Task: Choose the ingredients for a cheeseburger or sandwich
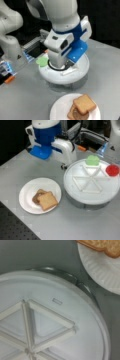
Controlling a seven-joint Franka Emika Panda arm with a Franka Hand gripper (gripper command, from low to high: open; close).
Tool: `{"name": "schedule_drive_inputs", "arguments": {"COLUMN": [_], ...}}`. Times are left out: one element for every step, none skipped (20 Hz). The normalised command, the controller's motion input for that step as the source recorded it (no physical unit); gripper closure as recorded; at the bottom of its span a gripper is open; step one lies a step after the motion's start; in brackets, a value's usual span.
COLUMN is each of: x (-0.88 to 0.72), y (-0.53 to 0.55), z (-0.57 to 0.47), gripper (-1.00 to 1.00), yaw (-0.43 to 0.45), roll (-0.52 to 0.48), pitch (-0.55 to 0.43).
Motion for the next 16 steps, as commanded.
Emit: {"name": "schedule_drive_inputs", "arguments": {"x": [-0.25,-0.22,-0.19,-0.17,-0.15,-0.14,-0.14,-0.13,-0.13,-0.14,-0.13,-0.11,-0.1,-0.08,-0.07,-0.06], "y": [0.2,0.15,0.11,0.07,0.05,0.03,0.02,0.02,0.03,0.03,0.03,0.03,0.04,0.04,0.05,0.05], "z": [-0.07,-0.07,-0.07,-0.07,-0.08,-0.08,-0.08,-0.09,-0.09,-0.09,-0.08,-0.08,-0.07,-0.08,-0.08,-0.09], "gripper": [-1.0,-1.0,-1.0,-1.0,-1.0,-1.0,-1.0,-1.0,-1.0,-1.0,-1.0,-1.0,-1.0,-1.0,-1.0,-1.0], "yaw": [-0.023,-0.017,-0.014,-0.011,-0.015,-0.019,-0.021,-0.021,-0.02,-0.019,0.029,0.032,0.033,0.022,0.02,0.019], "roll": [-0.203,-0.195,-0.189,-0.184,-0.18,-0.177,-0.175,-0.174,-0.174,-0.174,-0.134,-0.11,-0.104,-0.114,-0.116,-0.117], "pitch": [-0.126,-0.126,-0.126,-0.125,-0.122,-0.12,-0.119,-0.117,-0.116,-0.116,-0.076,-0.057,-0.052,-0.048,-0.048,-0.048]}}
